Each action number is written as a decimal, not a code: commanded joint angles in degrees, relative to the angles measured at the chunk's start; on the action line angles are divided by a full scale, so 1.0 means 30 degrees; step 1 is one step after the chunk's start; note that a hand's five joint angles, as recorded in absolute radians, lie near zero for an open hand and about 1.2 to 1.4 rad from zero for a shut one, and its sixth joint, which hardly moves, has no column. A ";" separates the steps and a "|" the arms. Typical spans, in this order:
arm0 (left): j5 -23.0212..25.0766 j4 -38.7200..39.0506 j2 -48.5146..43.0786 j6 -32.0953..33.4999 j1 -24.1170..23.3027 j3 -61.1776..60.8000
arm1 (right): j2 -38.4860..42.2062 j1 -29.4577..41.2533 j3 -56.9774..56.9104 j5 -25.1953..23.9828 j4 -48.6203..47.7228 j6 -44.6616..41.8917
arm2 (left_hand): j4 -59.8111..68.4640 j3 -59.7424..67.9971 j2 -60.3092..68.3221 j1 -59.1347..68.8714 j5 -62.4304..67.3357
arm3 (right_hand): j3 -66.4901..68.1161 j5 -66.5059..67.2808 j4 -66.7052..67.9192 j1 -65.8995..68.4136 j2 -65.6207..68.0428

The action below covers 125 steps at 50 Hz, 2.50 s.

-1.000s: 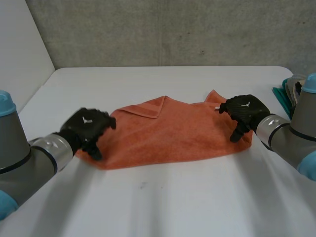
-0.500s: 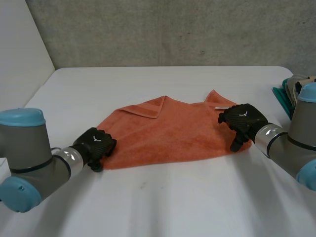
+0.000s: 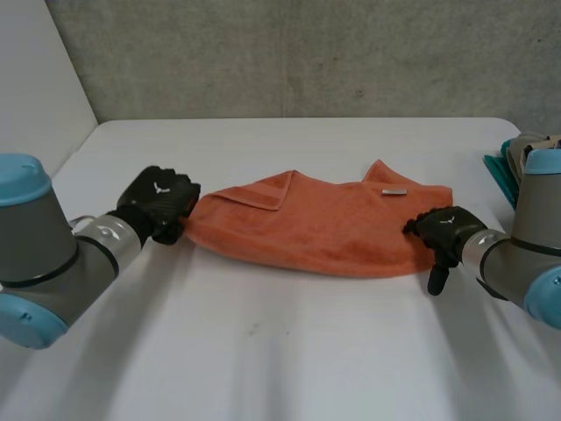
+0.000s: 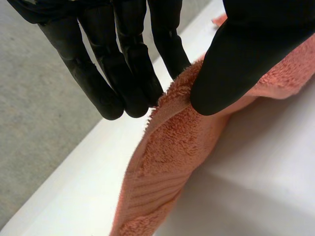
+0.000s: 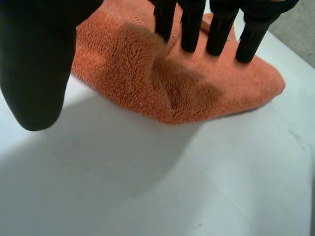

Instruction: Fold the laundry.

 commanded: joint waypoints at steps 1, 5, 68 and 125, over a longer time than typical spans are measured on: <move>0.0028 -0.0379 0.1150 -0.1655 0.0077 0.0029 | 0.0882 -0.0011 -0.0647 -0.0029 -0.1030 0.0392 | 0.3874 0.4004 0.3872 0.4724 0.4575 | 1.9746 1.9974 2.0155 1.9955 1.9857; 0.0145 -0.1052 0.1910 -0.2007 0.0077 -0.0030 | 0.0005 -0.0011 -0.0034 0.0118 -0.1908 0.1065 | 0.3874 0.4004 0.3872 0.4724 0.4575 | 1.9747 1.9975 2.0156 1.9956 1.9858; -0.0528 -0.3778 0.7567 -0.6021 -0.0977 0.1581 | -0.0936 0.3504 0.4597 0.2667 -0.6861 0.6838 | 0.3874 0.4004 0.3872 0.4724 0.4575 | 0.4419 0.4648 0.4828 0.4628 0.4531; 0.1053 -0.6796 0.8240 -0.6402 0.0546 -0.0763 | 0.1265 0.3505 -0.8590 -0.1288 -0.0215 0.4936 | 0.3874 0.4004 0.3872 0.4724 0.4575 | -0.3587 -0.3359 -0.3178 -0.3378 -0.3475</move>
